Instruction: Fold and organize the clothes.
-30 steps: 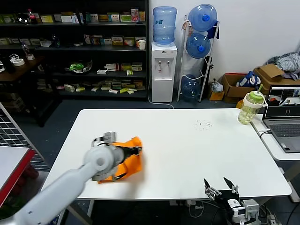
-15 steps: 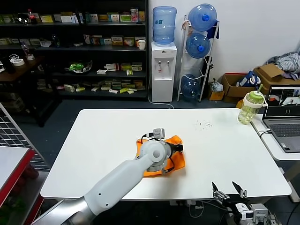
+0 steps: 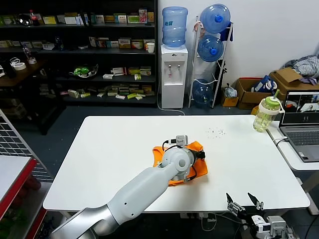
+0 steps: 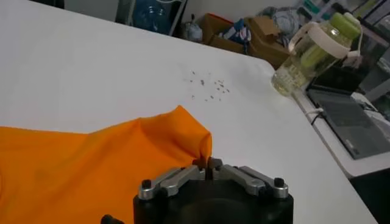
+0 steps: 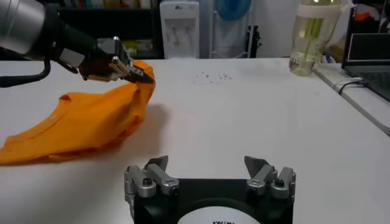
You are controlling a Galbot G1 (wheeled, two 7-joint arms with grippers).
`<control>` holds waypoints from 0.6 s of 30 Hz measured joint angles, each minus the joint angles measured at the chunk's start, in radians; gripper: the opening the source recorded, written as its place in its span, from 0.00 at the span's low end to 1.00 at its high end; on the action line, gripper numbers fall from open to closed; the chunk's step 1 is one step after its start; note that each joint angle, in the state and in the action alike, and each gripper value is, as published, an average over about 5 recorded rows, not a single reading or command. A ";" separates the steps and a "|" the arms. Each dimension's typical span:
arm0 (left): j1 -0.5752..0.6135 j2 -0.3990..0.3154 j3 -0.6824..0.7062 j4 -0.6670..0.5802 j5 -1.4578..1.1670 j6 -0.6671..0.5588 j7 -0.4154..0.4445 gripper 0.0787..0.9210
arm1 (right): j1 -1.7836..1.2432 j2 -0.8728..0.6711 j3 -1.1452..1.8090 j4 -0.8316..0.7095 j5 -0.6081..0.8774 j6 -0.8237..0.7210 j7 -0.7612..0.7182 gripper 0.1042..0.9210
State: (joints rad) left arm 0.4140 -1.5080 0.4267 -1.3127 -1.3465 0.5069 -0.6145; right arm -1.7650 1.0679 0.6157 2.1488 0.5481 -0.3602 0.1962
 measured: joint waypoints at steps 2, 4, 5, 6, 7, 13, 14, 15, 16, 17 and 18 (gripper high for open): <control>0.009 0.000 -0.005 -0.011 0.020 -0.011 0.017 0.14 | 0.001 0.000 0.003 -0.002 -0.007 0.013 -0.013 0.88; 0.024 0.005 -0.014 -0.035 0.048 -0.026 0.039 0.20 | 0.006 0.000 0.009 -0.006 -0.015 0.031 -0.031 0.88; 0.034 0.011 -0.019 -0.051 0.066 -0.035 0.052 0.23 | 0.009 0.001 0.012 -0.010 -0.019 0.042 -0.041 0.88; 0.047 0.018 -0.025 -0.070 0.088 -0.046 0.066 0.26 | 0.014 0.003 0.016 -0.015 -0.023 0.055 -0.052 0.88; 0.061 0.028 -0.032 -0.090 0.114 -0.059 0.081 0.30 | 0.019 0.005 0.020 -0.020 -0.026 0.068 -0.064 0.88; 0.210 0.124 -0.119 -0.244 0.316 -0.179 0.196 0.51 | 0.060 0.026 0.042 -0.071 -0.053 0.165 -0.137 0.88; 0.246 0.145 -0.143 -0.272 0.355 -0.205 0.221 0.54 | 0.068 0.032 0.045 -0.081 -0.060 0.182 -0.149 0.88; 0.285 0.165 -0.171 -0.299 0.394 -0.232 0.246 0.57 | 0.075 0.037 0.048 -0.091 -0.067 0.199 -0.161 0.88; 0.326 0.184 -0.202 -0.324 0.433 -0.259 0.273 0.61 | 0.082 0.044 0.052 -0.100 -0.075 0.216 -0.174 0.88; 0.369 0.200 -0.234 -0.347 0.471 -0.289 0.300 0.64 | 0.090 0.051 0.056 -0.108 -0.083 0.233 -0.187 0.88; 0.412 0.215 -0.268 -0.369 0.508 -0.319 0.327 0.68 | 0.097 0.059 0.061 -0.116 -0.092 0.249 -0.201 0.88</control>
State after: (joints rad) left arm 0.8263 -1.2931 0.1583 -1.6820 -0.8389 0.1882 -0.2879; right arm -1.6681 1.1264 0.6765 2.0326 0.4563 -0.1108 -0.0048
